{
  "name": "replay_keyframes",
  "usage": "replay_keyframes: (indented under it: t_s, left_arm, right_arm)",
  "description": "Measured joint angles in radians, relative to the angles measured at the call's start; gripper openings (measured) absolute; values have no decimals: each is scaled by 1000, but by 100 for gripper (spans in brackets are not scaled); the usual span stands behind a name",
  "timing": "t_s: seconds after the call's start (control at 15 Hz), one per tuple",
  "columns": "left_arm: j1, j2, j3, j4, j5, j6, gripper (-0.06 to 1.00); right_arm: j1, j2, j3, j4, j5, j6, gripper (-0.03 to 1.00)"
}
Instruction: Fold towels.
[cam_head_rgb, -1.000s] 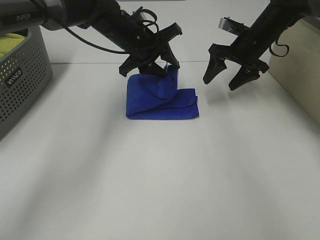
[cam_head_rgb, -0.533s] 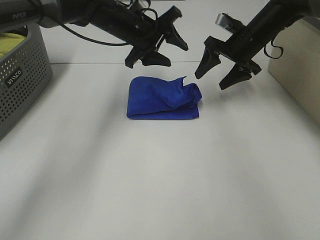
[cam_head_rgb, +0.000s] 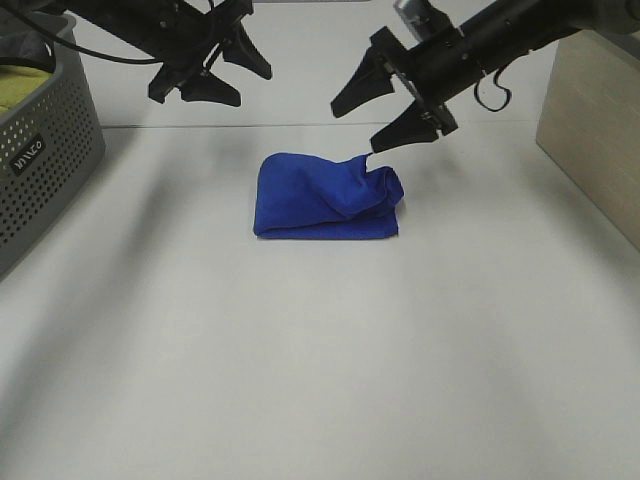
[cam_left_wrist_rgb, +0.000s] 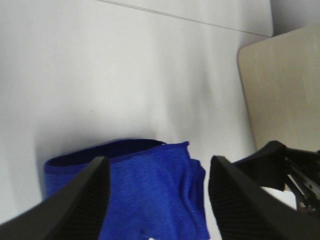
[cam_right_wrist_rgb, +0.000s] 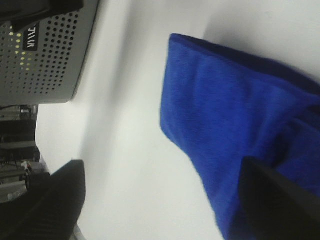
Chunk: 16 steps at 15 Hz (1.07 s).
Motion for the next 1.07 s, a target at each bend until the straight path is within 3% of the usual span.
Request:
replay_keyframes:
  t_s: [0.2, 0.4, 0.73, 1.07]
  left_arm:
    - [7, 0, 0, 15, 22, 0, 56]
    - [7, 0, 0, 16, 37, 0, 56]
    - [7, 0, 0, 16, 44, 0, 56]
    - [7, 0, 0, 17, 51, 1, 56]
  right_arm:
    - [91, 33, 0, 76, -17, -17, 80]
    - [73, 88, 0, 114, -33, -18, 79]
    - [-64, 139, 0, 8, -30, -8, 78]
    - [-77, 113, 0, -104, -5, -5, 78]
